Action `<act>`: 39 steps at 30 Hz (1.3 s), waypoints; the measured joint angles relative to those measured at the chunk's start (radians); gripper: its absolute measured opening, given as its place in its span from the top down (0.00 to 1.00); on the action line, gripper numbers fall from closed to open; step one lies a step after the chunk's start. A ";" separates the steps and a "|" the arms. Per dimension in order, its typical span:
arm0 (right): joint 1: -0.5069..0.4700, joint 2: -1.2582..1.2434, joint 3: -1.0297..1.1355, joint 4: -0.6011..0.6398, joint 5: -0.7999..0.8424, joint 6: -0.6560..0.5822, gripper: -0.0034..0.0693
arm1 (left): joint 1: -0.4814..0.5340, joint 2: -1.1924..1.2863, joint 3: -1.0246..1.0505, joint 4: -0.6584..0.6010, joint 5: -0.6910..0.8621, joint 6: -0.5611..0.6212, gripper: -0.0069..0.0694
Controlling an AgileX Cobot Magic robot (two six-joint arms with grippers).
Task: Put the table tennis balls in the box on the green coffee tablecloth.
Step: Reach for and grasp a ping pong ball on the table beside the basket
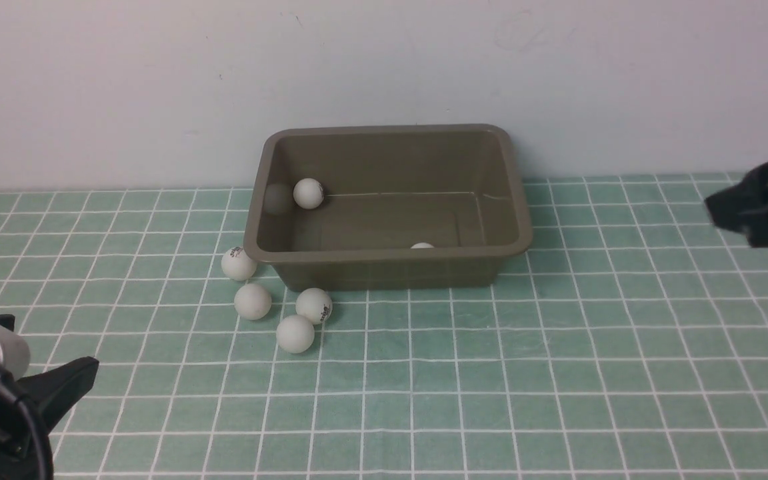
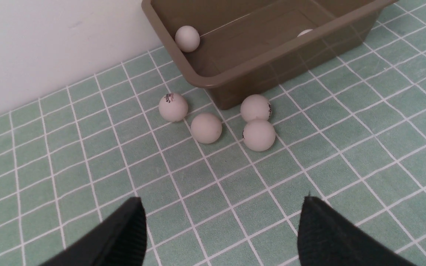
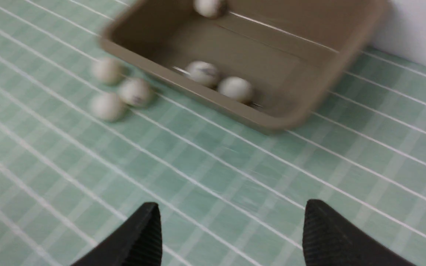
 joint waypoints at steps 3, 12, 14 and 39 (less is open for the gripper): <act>-0.016 -0.020 0.000 -0.133 -0.004 0.077 0.32 | 0.000 0.000 0.000 -0.023 0.000 0.001 0.26; -0.026 -0.172 0.000 -0.285 0.010 0.165 0.32 | 0.000 0.131 0.000 -0.228 -0.005 0.159 0.26; -0.026 -0.181 0.000 -0.285 0.017 0.166 0.32 | 0.000 0.162 0.000 -0.262 -0.006 0.179 0.26; -0.026 -0.185 0.000 -0.240 0.023 0.169 0.32 | 0.000 0.918 -0.197 -0.787 -0.061 0.737 0.26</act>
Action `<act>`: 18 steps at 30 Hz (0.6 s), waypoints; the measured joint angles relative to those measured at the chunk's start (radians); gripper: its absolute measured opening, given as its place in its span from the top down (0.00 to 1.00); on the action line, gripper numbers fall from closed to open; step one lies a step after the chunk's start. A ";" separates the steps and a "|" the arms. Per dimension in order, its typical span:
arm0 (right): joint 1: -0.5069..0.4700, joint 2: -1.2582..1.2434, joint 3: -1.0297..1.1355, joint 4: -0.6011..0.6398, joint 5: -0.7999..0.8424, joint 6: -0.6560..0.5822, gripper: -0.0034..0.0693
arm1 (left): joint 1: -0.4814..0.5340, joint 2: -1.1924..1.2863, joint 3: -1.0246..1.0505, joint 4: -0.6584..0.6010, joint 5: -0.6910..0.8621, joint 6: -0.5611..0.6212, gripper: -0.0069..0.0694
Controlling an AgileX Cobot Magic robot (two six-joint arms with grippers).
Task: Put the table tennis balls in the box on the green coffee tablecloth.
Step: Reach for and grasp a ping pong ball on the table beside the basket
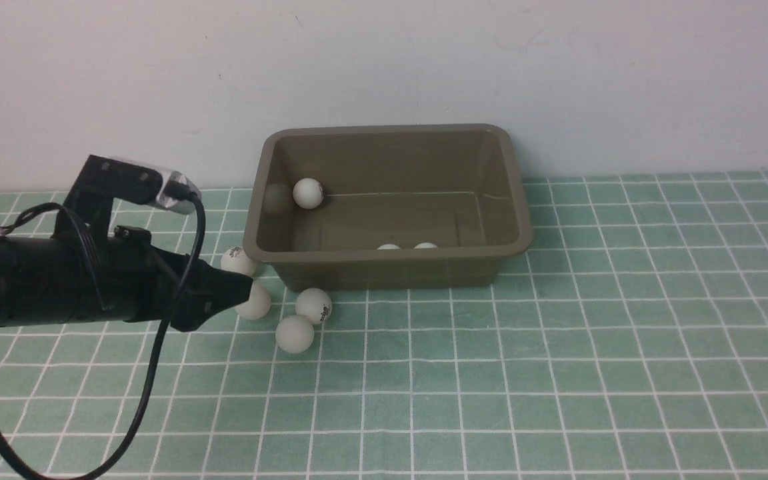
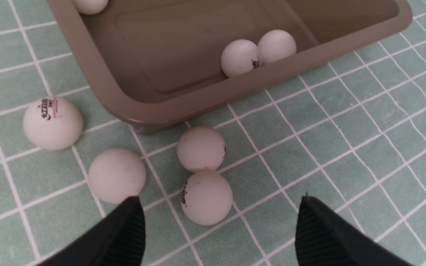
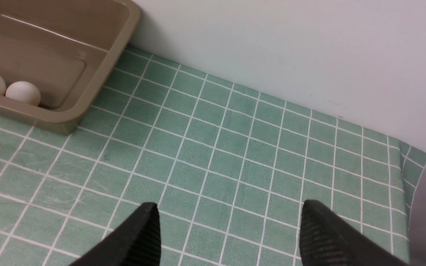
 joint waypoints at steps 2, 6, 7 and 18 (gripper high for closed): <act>0.000 0.000 0.000 0.001 0.000 0.000 0.32 | -0.002 0.013 0.000 -0.001 0.012 0.051 0.26; 0.000 0.000 0.000 0.005 -0.001 0.000 0.32 | -0.027 0.042 0.000 -0.002 0.009 0.176 0.26; 0.000 0.000 0.000 0.012 -0.001 0.000 0.32 | -0.065 0.066 0.000 -0.015 -0.016 0.211 0.26; 0.000 0.000 0.000 0.019 -0.002 0.000 0.32 | -0.225 0.171 -0.011 -0.060 -0.235 0.229 0.26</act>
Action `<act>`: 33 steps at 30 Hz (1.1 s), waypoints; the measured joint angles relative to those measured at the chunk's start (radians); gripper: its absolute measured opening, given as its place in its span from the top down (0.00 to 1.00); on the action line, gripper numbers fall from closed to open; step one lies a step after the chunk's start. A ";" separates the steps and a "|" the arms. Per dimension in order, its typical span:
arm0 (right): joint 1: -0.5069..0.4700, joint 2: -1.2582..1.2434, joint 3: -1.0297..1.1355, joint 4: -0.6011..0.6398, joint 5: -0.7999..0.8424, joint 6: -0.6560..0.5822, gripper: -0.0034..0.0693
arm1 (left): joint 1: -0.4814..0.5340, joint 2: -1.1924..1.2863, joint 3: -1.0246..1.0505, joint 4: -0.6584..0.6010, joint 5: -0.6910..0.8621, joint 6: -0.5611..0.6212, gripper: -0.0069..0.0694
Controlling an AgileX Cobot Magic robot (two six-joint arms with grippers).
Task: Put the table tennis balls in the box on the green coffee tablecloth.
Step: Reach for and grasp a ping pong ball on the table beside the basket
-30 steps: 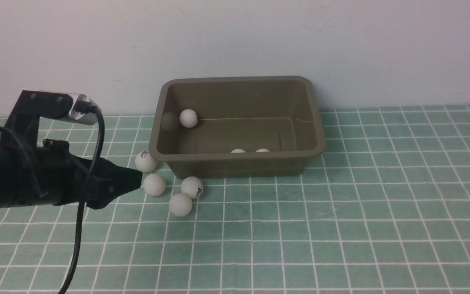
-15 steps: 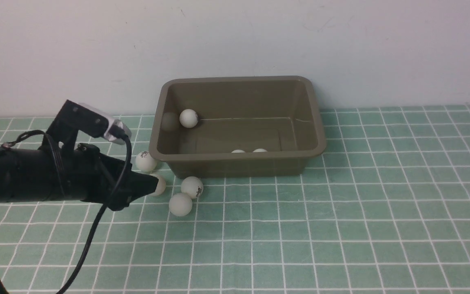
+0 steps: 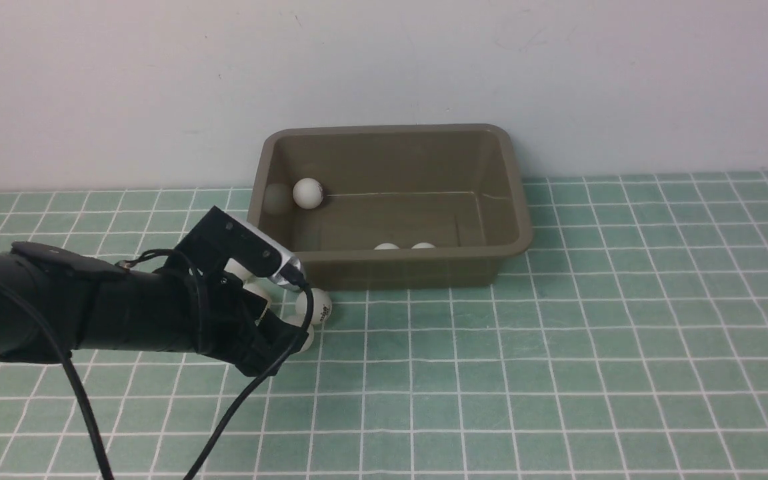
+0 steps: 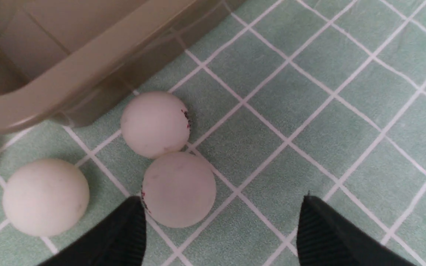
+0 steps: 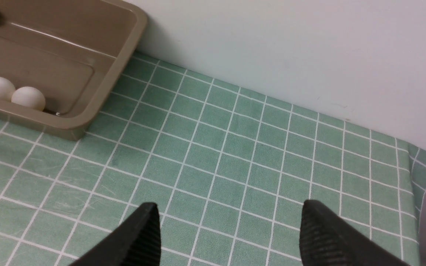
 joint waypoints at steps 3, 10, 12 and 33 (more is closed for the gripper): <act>0.000 0.000 0.000 0.001 0.000 0.000 0.32 | -0.004 0.029 -0.003 -0.044 -0.023 0.005 0.26; 0.000 0.000 0.000 0.001 -0.001 0.000 0.32 | -0.014 0.120 -0.050 -0.149 -0.032 0.086 0.26; 0.000 0.000 0.000 0.001 -0.001 0.000 0.32 | -0.013 0.147 -0.062 -0.170 -0.035 0.096 0.26; 0.000 0.000 0.000 0.001 -0.029 0.000 0.32 | -0.013 0.210 -0.081 -0.185 0.029 0.141 0.47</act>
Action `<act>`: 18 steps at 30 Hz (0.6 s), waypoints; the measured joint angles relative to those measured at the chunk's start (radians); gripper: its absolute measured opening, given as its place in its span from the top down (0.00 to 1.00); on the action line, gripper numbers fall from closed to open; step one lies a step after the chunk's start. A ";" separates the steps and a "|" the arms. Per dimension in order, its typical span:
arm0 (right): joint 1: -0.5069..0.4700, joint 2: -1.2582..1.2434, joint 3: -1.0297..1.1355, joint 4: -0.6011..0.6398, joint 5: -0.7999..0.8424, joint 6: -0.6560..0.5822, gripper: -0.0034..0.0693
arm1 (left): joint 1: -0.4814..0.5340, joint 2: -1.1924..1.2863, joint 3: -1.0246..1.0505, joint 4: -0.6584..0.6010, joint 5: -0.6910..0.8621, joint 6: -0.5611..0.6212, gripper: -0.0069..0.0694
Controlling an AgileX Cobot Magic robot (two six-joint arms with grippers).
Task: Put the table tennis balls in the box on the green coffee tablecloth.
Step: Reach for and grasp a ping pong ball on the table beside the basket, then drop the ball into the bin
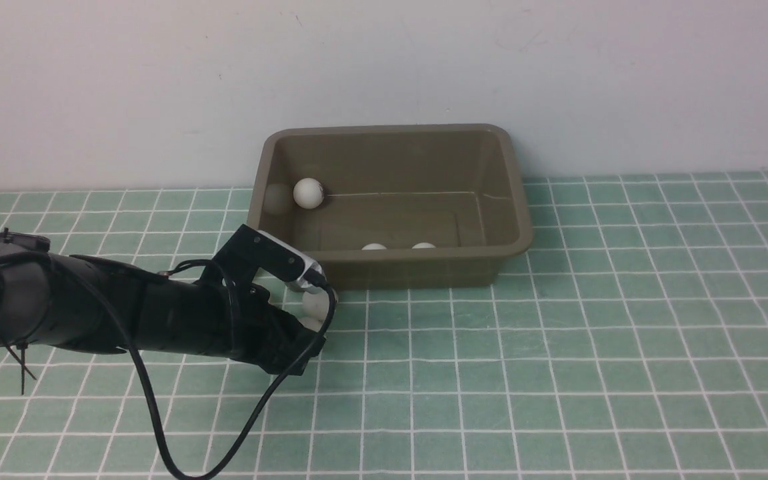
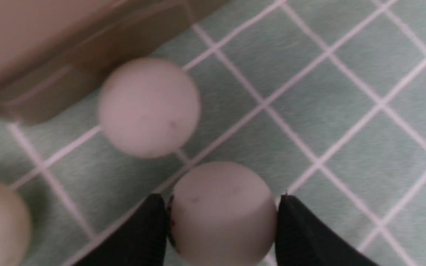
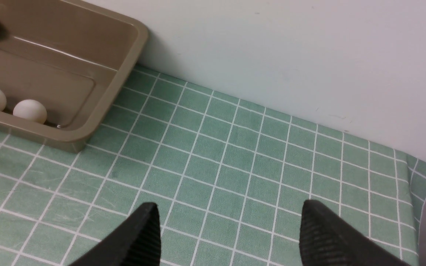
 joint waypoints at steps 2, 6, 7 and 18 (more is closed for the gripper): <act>0.000 0.000 0.000 0.000 0.000 0.000 0.32 | 0.000 0.000 0.000 0.014 0.062 -0.005 0.46; 0.000 0.000 0.000 0.000 0.000 0.000 0.32 | -0.001 -0.023 0.000 0.076 0.179 -0.069 0.46; 0.000 0.000 0.000 0.000 -0.001 0.000 0.32 | -0.001 -0.030 0.000 0.090 0.220 -0.079 0.46; 0.000 0.000 0.000 0.000 0.000 0.000 0.32 | -0.002 -0.066 -0.078 -0.073 0.361 0.025 0.46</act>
